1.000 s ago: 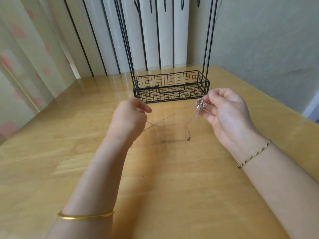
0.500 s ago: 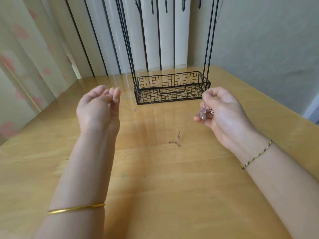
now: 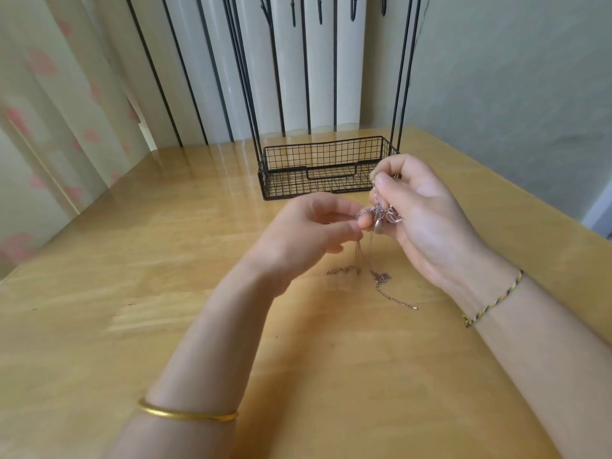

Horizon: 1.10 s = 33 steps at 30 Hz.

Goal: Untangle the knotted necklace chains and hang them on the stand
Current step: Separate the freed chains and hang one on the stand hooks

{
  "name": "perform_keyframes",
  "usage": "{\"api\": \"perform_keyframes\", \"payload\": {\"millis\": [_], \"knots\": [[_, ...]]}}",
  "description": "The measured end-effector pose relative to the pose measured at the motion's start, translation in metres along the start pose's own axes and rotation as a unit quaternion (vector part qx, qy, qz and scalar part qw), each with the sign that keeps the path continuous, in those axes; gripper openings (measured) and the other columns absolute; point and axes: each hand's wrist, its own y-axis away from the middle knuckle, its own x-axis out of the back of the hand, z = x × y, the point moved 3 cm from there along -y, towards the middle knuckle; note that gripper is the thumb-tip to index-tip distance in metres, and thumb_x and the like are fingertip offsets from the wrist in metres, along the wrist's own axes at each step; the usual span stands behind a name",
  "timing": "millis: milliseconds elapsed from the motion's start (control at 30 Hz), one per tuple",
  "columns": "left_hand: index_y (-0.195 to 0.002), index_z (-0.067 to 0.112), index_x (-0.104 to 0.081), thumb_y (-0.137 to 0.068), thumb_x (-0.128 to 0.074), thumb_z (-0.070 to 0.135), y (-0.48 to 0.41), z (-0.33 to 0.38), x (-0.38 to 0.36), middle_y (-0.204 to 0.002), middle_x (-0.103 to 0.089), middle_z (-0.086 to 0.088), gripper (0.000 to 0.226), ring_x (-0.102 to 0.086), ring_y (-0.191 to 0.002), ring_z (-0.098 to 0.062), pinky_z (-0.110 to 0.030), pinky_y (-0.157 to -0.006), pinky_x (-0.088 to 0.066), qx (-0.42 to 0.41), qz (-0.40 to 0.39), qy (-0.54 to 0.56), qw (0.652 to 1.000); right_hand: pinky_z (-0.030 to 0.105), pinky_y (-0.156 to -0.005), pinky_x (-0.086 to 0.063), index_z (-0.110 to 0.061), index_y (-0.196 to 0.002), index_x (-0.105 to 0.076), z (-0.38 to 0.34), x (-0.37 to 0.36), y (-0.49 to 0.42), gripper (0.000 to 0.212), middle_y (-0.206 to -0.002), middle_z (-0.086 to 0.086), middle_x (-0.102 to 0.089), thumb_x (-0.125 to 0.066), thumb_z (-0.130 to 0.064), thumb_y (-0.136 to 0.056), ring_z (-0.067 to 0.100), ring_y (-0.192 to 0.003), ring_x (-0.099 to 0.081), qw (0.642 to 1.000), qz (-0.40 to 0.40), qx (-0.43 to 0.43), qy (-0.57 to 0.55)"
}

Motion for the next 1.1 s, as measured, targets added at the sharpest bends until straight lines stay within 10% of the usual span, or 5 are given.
{"api": "perform_keyframes", "payload": {"millis": [400, 767, 1100], "knots": [[-0.075, 0.013, -0.062, -0.086, -0.06, 0.006, 0.002, 0.004, 0.008, -0.081, -0.068, -0.003, 0.013, -0.068, -0.071, -0.014, -0.032, -0.08, -0.05, 0.023, 0.062, 0.078, 0.995, 0.027, -0.055, -0.046, -0.017, -0.084, -0.05, -0.002, 0.001, 0.002, 0.017, -0.07, 0.0, -0.044, -0.043, -0.007, -0.096, 0.012, -0.045, -0.046, 1.0, 0.021, -0.016, 0.0], [-0.083, 0.015, -0.061, -0.087, -0.057, 0.006, 0.001, 0.004, 0.012, -0.055, -0.04, 0.007, 0.011, -0.027, -0.044, -0.007, -0.016, -0.038, -0.025, 0.056, 0.03, 0.14, 0.988, 0.023, -0.039, -0.036, -0.015, -0.086, -0.048, -0.007, 0.001, 0.004, 0.016, -0.069, 0.005, -0.052, -0.041, -0.005, -0.097, 0.013, -0.043, -0.047, 0.999, 0.036, 0.031, 0.024], [-0.071, 0.016, -0.061, -0.085, -0.066, 0.013, 0.002, 0.004, 0.019, -0.077, -0.06, -0.001, 0.015, -0.054, -0.058, -0.004, -0.017, -0.044, -0.043, 0.02, 0.094, 0.051, 0.994, 0.026, -0.043, -0.043, -0.016, -0.086, -0.05, -0.007, 0.004, 0.004, 0.014, -0.069, 0.002, -0.05, -0.045, -0.008, -0.096, 0.012, -0.042, -0.049, 0.994, 0.066, 0.043, 0.071]]}}
